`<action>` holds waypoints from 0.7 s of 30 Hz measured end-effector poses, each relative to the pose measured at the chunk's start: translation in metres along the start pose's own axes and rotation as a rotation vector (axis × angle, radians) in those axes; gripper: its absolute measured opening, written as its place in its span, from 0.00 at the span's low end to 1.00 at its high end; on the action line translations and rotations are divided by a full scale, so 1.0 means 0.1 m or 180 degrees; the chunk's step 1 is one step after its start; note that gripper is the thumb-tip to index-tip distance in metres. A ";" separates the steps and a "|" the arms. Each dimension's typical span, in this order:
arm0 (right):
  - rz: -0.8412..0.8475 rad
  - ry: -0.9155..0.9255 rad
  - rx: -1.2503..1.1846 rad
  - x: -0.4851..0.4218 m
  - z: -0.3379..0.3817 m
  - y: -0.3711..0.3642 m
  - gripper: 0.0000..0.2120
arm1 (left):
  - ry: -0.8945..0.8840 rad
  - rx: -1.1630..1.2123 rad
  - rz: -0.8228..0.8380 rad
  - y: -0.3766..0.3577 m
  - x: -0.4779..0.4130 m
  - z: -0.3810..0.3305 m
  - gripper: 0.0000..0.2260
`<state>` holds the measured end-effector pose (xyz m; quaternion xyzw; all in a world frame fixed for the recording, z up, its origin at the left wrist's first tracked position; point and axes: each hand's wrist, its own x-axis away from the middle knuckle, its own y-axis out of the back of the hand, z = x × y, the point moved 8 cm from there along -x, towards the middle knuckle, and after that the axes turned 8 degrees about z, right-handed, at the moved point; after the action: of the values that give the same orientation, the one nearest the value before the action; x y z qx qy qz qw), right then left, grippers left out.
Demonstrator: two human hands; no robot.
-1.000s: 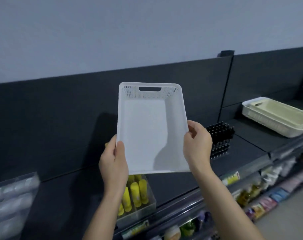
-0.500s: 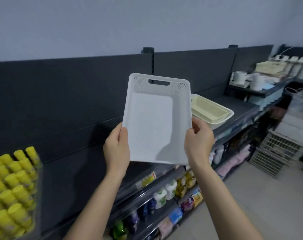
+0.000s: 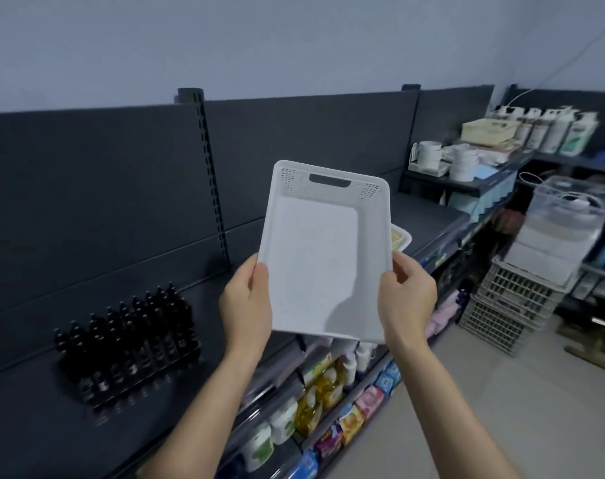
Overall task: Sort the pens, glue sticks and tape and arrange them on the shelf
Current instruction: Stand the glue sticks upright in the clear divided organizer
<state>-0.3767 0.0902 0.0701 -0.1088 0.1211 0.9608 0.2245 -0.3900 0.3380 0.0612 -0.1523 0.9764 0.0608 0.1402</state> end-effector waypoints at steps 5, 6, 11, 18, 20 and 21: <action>0.0188 0.0072 0.0172 -0.94 -0.17 -0.02 0.20 | 0.0127 0.0243 0.0035 -0.73 -0.71 0.22 0.14; 0.0260 0.0104 0.0253 -1.13 -0.17 -0.01 0.20 | 0.0172 0.0261 0.0039 -0.89 -0.87 0.27 0.13; 0.0360 0.0139 0.0369 -2.11 -0.27 0.09 0.21 | 0.0321 0.0164 -0.0038 -1.58 -1.48 0.37 0.12; 0.0758 0.0171 0.0388 -2.96 -0.64 -0.16 0.21 | 0.0462 0.0003 -0.0279 -2.00 -1.84 0.58 0.11; 0.0966 0.0204 0.0333 -3.17 -0.73 -0.28 0.20 | 0.0518 -0.0071 -0.0441 -2.06 -1.89 0.66 0.11; 0.1075 0.0217 0.0319 -3.26 -0.78 -0.34 0.20 | 0.0521 -0.0145 -0.0569 -2.07 -1.90 0.69 0.11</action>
<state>-0.0637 -0.0343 0.0763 -0.1080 0.1930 0.9733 0.0609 -0.1332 0.2063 0.0358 -0.2463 0.9655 0.0577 0.0615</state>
